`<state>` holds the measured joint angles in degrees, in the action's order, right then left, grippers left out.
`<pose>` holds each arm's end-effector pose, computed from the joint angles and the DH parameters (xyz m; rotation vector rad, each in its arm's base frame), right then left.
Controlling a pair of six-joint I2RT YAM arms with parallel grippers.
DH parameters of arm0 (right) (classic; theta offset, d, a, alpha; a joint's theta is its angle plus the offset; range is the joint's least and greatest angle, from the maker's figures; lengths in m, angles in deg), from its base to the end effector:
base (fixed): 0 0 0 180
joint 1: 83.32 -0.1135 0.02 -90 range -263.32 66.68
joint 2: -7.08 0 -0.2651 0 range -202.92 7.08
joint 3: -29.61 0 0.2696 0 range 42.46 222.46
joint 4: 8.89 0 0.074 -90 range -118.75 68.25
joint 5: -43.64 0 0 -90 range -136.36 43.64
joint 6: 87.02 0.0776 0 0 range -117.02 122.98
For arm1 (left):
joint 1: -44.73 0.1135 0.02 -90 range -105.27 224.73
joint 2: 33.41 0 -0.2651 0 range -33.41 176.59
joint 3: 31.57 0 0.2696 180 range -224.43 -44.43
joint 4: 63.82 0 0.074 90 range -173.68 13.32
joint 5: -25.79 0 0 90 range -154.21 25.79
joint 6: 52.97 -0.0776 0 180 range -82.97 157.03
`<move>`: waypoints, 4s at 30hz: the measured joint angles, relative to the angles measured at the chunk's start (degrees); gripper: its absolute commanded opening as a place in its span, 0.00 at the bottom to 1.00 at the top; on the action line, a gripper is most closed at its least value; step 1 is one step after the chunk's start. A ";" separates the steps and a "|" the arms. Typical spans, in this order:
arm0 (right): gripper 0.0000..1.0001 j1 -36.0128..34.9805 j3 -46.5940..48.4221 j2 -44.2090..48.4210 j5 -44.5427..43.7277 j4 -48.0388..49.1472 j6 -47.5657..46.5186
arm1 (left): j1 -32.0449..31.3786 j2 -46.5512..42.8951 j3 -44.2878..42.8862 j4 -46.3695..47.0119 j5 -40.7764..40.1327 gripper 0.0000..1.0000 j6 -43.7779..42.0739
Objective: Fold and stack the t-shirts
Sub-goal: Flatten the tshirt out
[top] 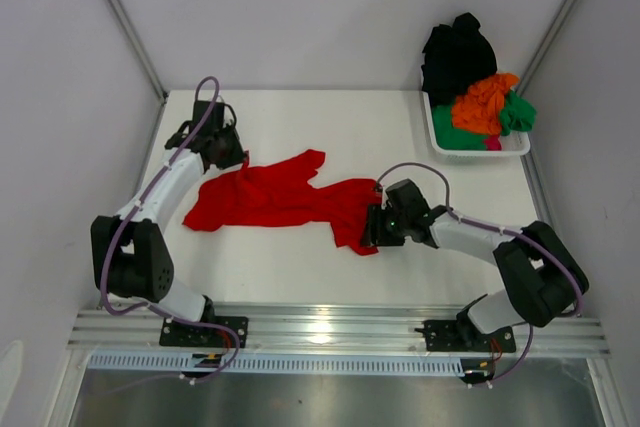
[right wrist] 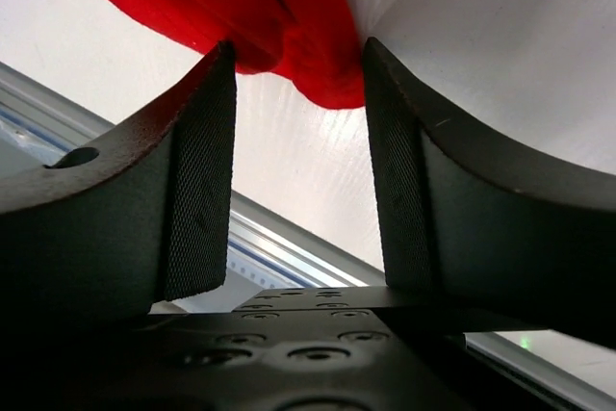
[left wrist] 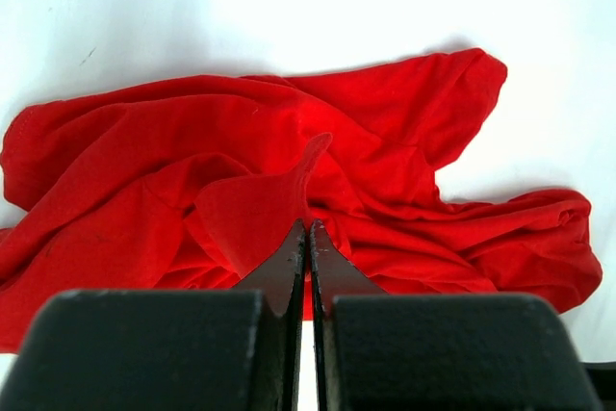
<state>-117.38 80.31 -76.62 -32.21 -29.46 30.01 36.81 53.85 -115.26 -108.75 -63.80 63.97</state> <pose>0.2426 0.1869 0.1101 -0.2679 2.6127 0.7194 0.3732 -0.0525 0.2480 -0.3995 2.4045 -0.2849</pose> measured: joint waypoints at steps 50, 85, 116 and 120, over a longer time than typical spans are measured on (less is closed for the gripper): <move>0.00 26.60 93.83 -15.37 1.44 -10.14 -21.53 | 21.88 -3.17 -70.12 -2.84 -1.09 0.01 1.33; 0.00 19.56 70.53 -3.45 -5.31 -7.87 -29.24 | 20.52 -1.64 -67.56 -6.64 8.79 0.01 -6.47; 0.00 10.16 85.53 -3.23 -14.32 -8.85 -37.22 | 20.41 -6.47 -79.65 -5.79 4.57 0.01 -7.89; 0.00 10.86 87.01 -2.45 -16.44 -8.48 -37.81 | 20.41 -8.61 -77.55 -3.85 4.07 0.01 -7.23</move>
<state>-106.52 167.32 -79.07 -48.64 -37.94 -7.80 57.22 45.24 -192.81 -112.60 -59.74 56.73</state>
